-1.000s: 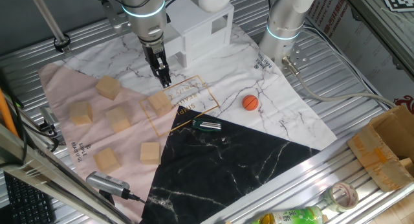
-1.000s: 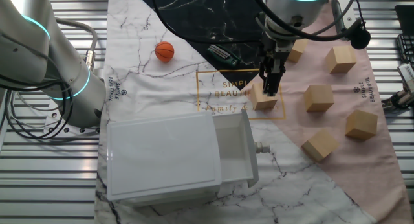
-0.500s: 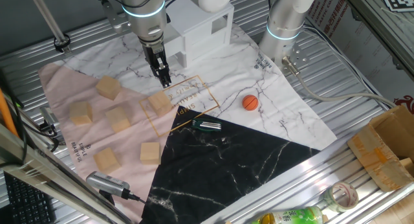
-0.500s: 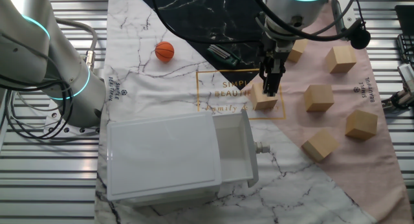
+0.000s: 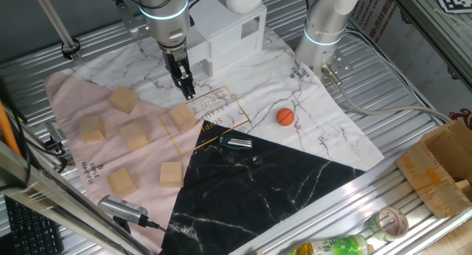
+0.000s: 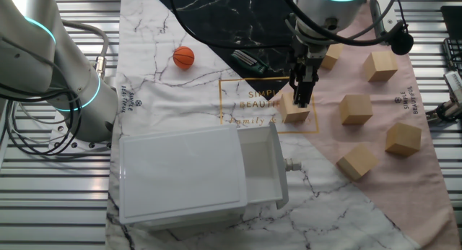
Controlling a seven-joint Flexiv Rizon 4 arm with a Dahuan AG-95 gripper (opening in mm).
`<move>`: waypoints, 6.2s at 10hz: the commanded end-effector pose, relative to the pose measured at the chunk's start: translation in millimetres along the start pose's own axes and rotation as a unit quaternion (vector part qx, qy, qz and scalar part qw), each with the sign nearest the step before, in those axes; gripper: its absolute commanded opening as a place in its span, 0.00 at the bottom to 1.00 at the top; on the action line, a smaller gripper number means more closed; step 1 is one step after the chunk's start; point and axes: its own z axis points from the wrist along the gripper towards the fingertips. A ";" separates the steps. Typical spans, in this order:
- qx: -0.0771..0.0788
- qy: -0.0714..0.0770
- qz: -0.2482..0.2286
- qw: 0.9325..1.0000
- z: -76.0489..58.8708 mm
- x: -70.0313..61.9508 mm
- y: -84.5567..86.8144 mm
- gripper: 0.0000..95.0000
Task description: Stack the blocks into a pyramid shape
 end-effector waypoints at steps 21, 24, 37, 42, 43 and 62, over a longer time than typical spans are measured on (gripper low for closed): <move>0.020 -0.019 -0.084 0.996 -0.1 0.0 0.4 0.00; 0.021 -0.018 -0.086 0.996 -0.8 0.1 0.6 0.00; 0.029 -0.025 -0.230 0.972 46.7 -150.8 -110.7 0.00; 0.023 -0.025 -0.430 0.902 70.9 -150.7 -126.9 0.00; 0.012 -0.028 -0.434 0.900 76.8 -153.0 -135.3 0.00; 0.006 -0.003 -0.307 0.952 61.8 -167.8 -141.6 0.00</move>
